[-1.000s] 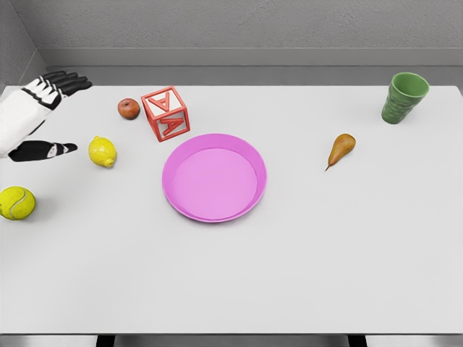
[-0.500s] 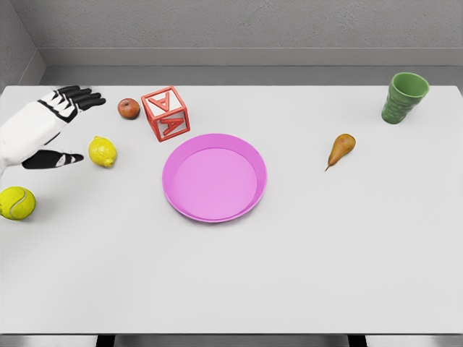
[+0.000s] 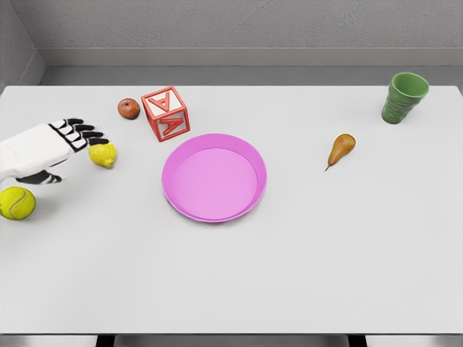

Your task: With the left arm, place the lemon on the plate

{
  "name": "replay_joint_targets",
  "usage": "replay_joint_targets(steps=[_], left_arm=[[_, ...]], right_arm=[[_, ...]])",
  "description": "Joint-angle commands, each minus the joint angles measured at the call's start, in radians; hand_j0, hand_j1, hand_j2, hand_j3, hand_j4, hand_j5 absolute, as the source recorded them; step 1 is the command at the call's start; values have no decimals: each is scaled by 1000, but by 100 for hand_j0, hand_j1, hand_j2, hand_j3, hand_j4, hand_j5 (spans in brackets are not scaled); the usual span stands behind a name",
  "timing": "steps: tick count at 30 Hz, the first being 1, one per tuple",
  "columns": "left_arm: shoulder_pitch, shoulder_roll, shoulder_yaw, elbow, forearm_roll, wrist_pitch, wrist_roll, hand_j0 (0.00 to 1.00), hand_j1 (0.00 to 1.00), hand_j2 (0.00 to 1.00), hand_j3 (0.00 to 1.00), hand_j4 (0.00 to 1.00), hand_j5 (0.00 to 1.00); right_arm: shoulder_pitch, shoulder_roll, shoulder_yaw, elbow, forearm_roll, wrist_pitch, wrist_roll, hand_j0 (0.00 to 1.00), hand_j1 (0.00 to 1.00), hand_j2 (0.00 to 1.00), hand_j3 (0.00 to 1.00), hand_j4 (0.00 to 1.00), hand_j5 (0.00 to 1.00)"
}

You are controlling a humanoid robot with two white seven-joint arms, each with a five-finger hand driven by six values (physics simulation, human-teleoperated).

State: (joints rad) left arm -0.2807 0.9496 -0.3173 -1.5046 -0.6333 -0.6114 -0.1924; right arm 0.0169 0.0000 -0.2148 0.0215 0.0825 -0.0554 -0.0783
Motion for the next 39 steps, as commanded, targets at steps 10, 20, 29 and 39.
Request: replay_joint_targets(steps=[10, 20, 29, 39], left_arm=[[-89, -163, -6, 89, -26, 1, -125, 100, 100, 100, 100, 100, 100], [-196, -210, -62, 233, -74, 1, -211, 100, 100, 100, 100, 100, 100], [-273, -238, -124, 326, -100, 1, -211, 100, 100, 100, 100, 100, 100], [-353, -278, -203, 380, -102, 1, -211, 100, 100, 100, 100, 100, 100]], right_arm=[[0, 0, 0, 0, 0, 0, 0, 100, 100, 100, 100, 100, 100], [0, 0, 0, 0, 0, 0, 0, 100, 100, 100, 100, 100, 100], [0, 0, 0, 0, 0, 0, 0, 100, 100, 100, 100, 100, 100], [0, 0, 0, 0, 0, 0, 0, 100, 100, 100, 100, 100, 100]])
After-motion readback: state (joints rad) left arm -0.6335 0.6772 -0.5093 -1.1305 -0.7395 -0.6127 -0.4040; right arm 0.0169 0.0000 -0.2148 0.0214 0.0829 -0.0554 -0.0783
